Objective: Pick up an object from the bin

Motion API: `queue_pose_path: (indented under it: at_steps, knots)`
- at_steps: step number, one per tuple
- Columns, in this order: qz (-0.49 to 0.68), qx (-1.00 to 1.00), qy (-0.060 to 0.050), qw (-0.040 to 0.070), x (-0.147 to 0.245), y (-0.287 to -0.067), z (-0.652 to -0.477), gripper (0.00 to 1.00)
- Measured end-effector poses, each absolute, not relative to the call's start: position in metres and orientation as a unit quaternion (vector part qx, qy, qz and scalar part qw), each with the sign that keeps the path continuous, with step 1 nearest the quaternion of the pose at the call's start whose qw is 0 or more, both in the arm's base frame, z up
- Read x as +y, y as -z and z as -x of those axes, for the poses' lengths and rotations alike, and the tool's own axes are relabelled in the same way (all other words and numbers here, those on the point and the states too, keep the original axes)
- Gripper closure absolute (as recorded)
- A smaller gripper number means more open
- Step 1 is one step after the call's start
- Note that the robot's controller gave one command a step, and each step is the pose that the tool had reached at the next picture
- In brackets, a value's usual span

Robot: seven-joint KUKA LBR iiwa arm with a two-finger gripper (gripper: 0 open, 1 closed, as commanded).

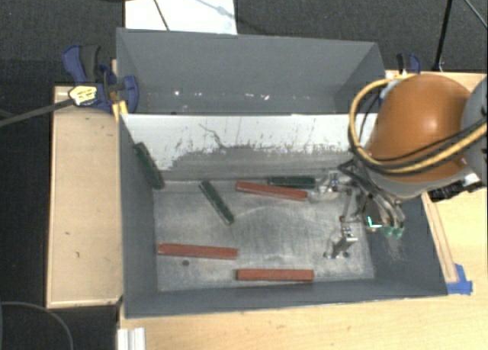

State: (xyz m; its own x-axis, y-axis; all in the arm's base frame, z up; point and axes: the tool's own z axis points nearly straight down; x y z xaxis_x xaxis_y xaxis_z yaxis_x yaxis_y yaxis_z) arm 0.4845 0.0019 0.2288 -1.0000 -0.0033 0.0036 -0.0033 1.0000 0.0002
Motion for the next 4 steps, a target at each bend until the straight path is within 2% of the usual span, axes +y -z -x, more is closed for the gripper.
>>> queue_pose_path:
  at_steps: [1, 2, 3, 4]
  knots:
    - [-0.001, -1.0, 0.0, -0.001, 0.002, -0.231, -0.486, 0.0]
    - [-0.043, -0.999, 0.0, -0.004, 0.003, -0.188, -0.486, 0.0]
    - [-0.082, -0.997, 0.0, -0.004, 0.008, -0.121, -0.487, 0.0]
    - [-0.101, -0.995, 0.0, -0.008, -0.01, -0.075, -0.483, 1.0]
